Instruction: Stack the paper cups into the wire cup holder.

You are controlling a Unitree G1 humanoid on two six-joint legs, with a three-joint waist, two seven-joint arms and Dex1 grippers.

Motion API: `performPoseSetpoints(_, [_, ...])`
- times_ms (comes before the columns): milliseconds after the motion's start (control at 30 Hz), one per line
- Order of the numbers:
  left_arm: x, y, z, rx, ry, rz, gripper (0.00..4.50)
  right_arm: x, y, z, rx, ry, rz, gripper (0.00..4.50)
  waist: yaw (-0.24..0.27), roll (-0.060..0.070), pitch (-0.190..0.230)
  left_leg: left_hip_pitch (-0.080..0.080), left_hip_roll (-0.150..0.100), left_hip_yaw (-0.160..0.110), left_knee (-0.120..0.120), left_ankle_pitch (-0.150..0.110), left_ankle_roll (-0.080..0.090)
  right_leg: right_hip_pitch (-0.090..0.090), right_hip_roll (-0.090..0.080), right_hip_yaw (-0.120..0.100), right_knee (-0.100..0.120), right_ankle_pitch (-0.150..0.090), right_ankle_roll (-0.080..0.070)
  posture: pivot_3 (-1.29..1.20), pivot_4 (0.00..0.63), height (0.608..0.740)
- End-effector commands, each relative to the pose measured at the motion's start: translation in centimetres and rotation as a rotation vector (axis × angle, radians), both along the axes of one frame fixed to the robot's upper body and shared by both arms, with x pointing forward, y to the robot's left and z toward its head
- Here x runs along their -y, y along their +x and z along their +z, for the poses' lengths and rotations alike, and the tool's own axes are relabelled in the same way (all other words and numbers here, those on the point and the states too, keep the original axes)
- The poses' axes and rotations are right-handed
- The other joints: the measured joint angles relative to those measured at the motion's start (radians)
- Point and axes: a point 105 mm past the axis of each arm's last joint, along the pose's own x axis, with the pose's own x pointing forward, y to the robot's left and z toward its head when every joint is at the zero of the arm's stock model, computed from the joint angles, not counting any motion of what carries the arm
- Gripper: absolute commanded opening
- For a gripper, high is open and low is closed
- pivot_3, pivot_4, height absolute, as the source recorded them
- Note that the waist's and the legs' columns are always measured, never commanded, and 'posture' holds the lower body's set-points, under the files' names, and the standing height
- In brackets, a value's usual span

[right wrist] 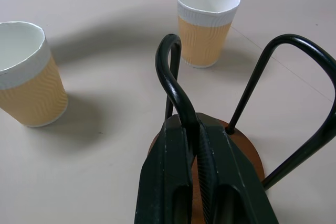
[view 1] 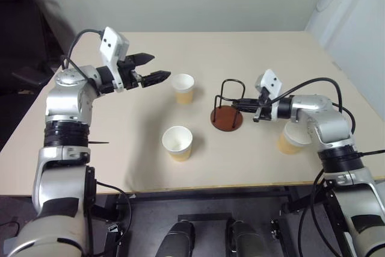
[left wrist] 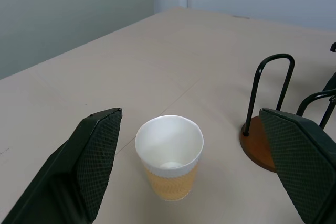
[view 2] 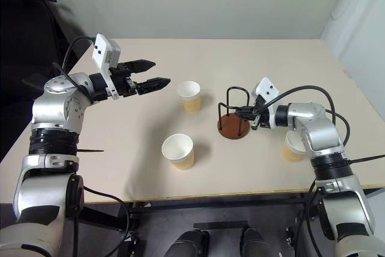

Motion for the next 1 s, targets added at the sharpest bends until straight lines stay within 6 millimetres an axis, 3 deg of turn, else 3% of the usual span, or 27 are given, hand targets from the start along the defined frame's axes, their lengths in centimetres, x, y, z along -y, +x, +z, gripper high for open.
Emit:
performPoseSetpoints(33, [0.1,-0.3,1.8,0.061,0.004,-0.004,4.50,-0.7,-0.6,1.1,0.030,0.016,0.045,0.07,0.000,0.000,0.000,0.000,0.000,0.000,0.000,0.000,0.000,0.000,0.000,0.000,0.000,0.000,0.000,0.00,0.150,0.740])
performPoseSetpoints(567, [0.2,-0.2,1.9,0.059,0.009,-0.009,4.50,-1.8,-2.4,0.5,-0.011,0.031,0.118,0.07,0.000,0.000,0.000,0.000,0.000,0.000,0.000,0.000,0.000,0.000,0.000,0.000,0.000,0.000,0.000,0.00,0.150,0.740])
performPoseSetpoints(1000, [0.1,-0.2,1.9,0.056,0.014,-0.008,4.50,-0.8,-2.5,0.3,-0.021,0.003,0.114,0.07,0.000,0.000,0.000,0.000,0.000,0.000,0.000,0.000,0.000,0.000,0.000,0.000,0.000,0.000,0.000,0.00,0.150,0.740])
